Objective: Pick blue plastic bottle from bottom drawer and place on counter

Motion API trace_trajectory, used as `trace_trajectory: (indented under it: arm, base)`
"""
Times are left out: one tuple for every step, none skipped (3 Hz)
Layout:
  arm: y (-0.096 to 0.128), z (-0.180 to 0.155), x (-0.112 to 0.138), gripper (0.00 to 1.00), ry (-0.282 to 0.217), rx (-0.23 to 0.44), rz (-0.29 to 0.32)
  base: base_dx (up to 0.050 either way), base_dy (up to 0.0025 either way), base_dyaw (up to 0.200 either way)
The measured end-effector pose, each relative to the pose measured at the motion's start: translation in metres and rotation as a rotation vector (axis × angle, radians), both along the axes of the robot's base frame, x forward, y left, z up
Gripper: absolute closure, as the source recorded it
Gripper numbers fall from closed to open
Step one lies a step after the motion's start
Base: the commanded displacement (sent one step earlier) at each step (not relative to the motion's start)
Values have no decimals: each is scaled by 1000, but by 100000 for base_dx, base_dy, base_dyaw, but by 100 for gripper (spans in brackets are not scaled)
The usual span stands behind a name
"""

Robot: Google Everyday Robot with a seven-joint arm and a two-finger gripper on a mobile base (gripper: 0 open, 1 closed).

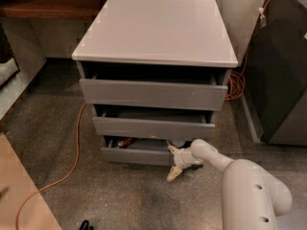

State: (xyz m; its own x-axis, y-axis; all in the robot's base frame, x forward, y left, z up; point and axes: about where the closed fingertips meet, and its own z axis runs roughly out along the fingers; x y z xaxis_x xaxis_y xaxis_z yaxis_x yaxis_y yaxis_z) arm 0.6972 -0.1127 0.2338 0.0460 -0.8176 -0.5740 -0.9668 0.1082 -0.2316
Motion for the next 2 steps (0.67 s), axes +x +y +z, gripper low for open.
trace_trajectory:
  arm:
    - [8, -14, 14, 0, -13, -19, 12]
    - [16, -23, 24, 0, -9, -32, 5]
  base:
    - [0, 0, 0]
    - [0, 0, 0]
